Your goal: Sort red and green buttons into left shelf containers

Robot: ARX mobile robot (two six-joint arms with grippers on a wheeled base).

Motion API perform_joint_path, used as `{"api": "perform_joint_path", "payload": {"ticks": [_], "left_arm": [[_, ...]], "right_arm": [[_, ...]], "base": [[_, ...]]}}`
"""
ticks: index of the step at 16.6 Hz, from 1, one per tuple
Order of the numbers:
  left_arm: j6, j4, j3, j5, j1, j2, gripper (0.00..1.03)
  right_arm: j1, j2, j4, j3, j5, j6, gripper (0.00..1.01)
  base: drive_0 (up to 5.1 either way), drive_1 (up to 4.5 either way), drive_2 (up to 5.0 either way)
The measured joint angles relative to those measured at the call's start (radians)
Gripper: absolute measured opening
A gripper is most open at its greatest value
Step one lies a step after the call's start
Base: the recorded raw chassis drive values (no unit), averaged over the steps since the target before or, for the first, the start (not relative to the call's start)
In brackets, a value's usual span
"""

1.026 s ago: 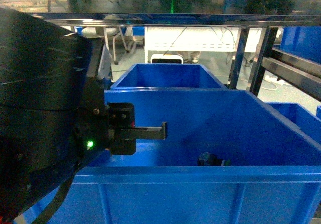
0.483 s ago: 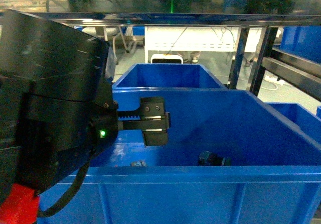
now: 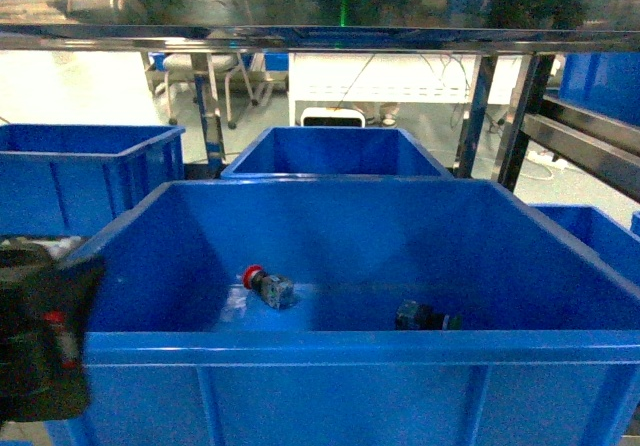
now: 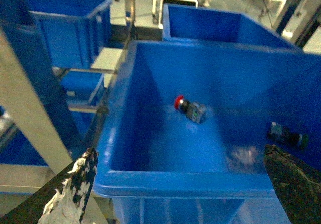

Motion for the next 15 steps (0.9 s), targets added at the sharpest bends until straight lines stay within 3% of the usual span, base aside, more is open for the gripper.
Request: {"api": "perform_joint_path", "payload": {"ticks": [1, 2, 3, 4, 5, 6, 8, 10, 11, 12, 13, 14, 15], "left_arm": [[0.004, -0.070, -0.013, -0.030, 0.011, -0.156, 0.98], [0.004, -0.065, -0.014, -0.039, 0.014, -0.239, 0.98], [0.043, 0.061, -0.034, -0.014, 0.025, -0.256, 0.94], [0.119, 0.174, -0.081, 0.052, 0.062, -0.270, 0.83], [0.192, 0.175, -0.135, 0.095, 0.110, -0.306, 0.70], [0.231, 0.143, -0.156, 0.138, 0.154, -0.356, 0.58], [0.259, 0.093, -0.161, 0.208, 0.220, -0.457, 0.34], [0.266, 0.027, -0.182, 0.264, 0.277, -0.526, 0.10], [0.266, 0.057, -0.205, 0.287, 0.300, -0.548, 0.02], [0.268, 0.037, -0.209, 0.306, 0.319, -0.564, 0.02], [0.268, 0.005, -0.209, 0.322, 0.336, -0.594, 0.02], [0.269, -0.025, -0.209, 0.355, 0.357, -0.631, 0.02], [0.269, -0.085, -0.209, 0.437, 0.475, -0.692, 0.02]], "right_arm": [[0.000, 0.000, 0.000, 0.000, 0.000, 0.000, 0.98], [0.000, 0.000, -0.002, 0.000, -0.002, 0.001, 0.97], [-0.024, -0.026, -0.046, 0.000, -0.039, 0.001, 0.87], [-0.068, -0.067, -0.092, 0.000, -0.077, 0.001, 0.76], [-0.085, -0.193, -0.241, 0.000, -0.078, 0.002, 0.64], [-0.117, -0.269, -0.267, 0.000, -0.130, 0.002, 0.53], [-0.213, -0.296, -0.314, 0.000, -0.209, 0.002, 0.27], [-0.269, -0.309, -0.320, 0.000, -0.273, 0.002, 0.03], [-0.311, -0.317, -0.335, 0.000, -0.330, 0.003, 0.02], [-0.415, -0.321, -0.338, 0.000, -0.413, 0.003, 0.02], [-0.443, -0.321, -0.337, 0.001, -0.418, 0.003, 0.02], [-0.436, -0.321, -0.338, 0.001, -0.438, 0.004, 0.02], [-0.433, -0.321, -0.338, 0.001, -0.437, 0.005, 0.02]], "base": [[0.0, 0.00, 0.0], [0.0, 0.00, 0.0], [0.0, 0.00, 0.0], [0.0, 0.00, 0.0], [0.0, 0.00, 0.0], [0.0, 0.00, 0.0], [0.0, 0.00, 0.0], [0.0, 0.00, 0.0], [0.0, 0.00, 0.0], [0.0, 0.00, 0.0], [0.0, 0.00, 0.0], [0.0, 0.00, 0.0], [0.0, 0.00, 0.0]]}}
